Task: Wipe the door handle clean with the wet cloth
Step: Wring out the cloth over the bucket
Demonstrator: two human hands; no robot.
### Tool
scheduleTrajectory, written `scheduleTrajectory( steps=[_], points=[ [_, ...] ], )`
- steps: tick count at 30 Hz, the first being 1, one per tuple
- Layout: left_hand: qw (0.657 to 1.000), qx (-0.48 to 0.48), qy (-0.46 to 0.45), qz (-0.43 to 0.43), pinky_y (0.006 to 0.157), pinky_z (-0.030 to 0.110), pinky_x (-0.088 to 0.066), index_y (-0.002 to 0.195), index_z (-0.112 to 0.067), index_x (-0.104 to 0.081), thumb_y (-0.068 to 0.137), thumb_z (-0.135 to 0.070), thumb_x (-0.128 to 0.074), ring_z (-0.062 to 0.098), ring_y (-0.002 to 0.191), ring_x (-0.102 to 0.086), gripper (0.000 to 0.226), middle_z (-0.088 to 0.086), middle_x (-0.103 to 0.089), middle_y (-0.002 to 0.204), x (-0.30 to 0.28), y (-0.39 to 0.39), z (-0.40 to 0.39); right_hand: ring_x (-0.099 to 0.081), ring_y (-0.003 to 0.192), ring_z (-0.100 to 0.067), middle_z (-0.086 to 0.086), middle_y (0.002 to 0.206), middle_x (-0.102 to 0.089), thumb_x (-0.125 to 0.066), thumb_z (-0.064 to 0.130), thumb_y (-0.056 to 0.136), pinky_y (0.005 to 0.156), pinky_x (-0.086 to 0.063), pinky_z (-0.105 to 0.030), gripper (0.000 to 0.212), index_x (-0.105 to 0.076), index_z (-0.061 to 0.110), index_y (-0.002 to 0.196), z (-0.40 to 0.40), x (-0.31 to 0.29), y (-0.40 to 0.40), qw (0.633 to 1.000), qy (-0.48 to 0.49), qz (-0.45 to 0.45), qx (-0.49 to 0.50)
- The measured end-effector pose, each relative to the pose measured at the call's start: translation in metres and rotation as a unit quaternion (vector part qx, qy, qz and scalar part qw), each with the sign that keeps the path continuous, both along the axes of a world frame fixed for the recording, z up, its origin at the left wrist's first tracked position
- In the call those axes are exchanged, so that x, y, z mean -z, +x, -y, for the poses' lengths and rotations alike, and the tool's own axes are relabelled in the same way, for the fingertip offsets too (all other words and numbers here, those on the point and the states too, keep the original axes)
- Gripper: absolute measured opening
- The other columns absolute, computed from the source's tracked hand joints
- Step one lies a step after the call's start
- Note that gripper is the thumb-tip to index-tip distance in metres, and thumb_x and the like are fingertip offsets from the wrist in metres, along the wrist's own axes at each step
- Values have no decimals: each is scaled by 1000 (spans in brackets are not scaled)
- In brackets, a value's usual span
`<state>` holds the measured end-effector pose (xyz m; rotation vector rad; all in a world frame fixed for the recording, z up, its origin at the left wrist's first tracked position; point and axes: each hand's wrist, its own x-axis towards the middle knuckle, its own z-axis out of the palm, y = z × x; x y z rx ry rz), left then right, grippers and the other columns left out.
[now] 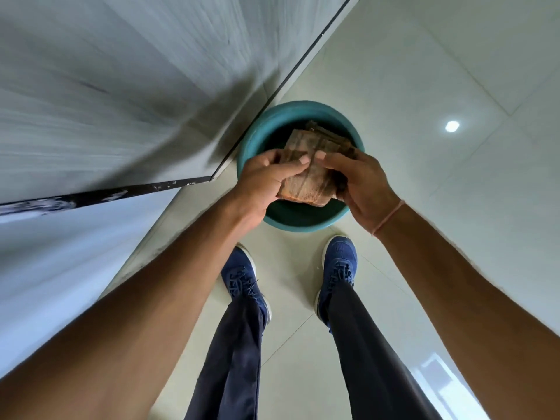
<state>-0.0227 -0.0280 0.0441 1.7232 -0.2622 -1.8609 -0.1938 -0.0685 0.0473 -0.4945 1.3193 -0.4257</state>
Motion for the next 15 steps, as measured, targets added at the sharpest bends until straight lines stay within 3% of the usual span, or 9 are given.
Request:
scheduleTrajectory(
  steps=[2,4,7,10,13,15],
  points=[
    [998,38,-23,47,80,30,-62,105,-18,-76,90,-18,-84,14,91,-79,17,2,-82,97,-25,3,2,-76,112,-30,-12,120,-78,-83,21,89,96,-63,-51,40,-71,9,126,2,-20,-3,1000,-11,-13,6],
    [996,47,-45,65,71,22,-59,101,-21,-75,89,-18,-86,9,84,-77,17,-4,-81,90,-50,6,2,-77,103,-26,-11,111,-80,-85,21,88,93,-64,-47,33,-74,8,116,5,-40,-3,999,-19,-28,11],
    [997,-34,-47,57,80,35,-63,118,-12,-72,87,-21,-87,19,98,-79,36,3,-82,106,-98,11,2,-72,87,-22,-5,91,-74,-81,13,91,79,-63,-38,10,-71,14,90,7,-86,1,999,-28,-21,23],
    [989,-143,-25,-36,88,40,-63,139,-7,-63,81,-25,-87,28,115,-75,65,15,-75,131,-147,9,-7,-67,78,-23,-8,82,-65,-77,7,91,67,-61,-36,23,-60,15,79,5,-135,4,998,-28,-23,59],
    [982,-176,-2,-62,80,35,-66,132,-18,-67,91,-16,-80,19,103,-75,42,14,-74,131,-202,2,-22,-66,70,-23,-8,75,-62,-75,2,85,62,-59,-36,26,-55,16,78,-2,-189,8,997,-37,-26,62],
    [982,-182,-4,-57,80,37,-67,138,-13,-65,98,-13,-73,22,109,-74,42,16,-72,136,-231,-3,-33,-66,67,-24,-8,72,-62,-75,6,72,60,-59,-36,21,-57,15,77,-7,-228,9,997,-38,-12,59]
  ],
)
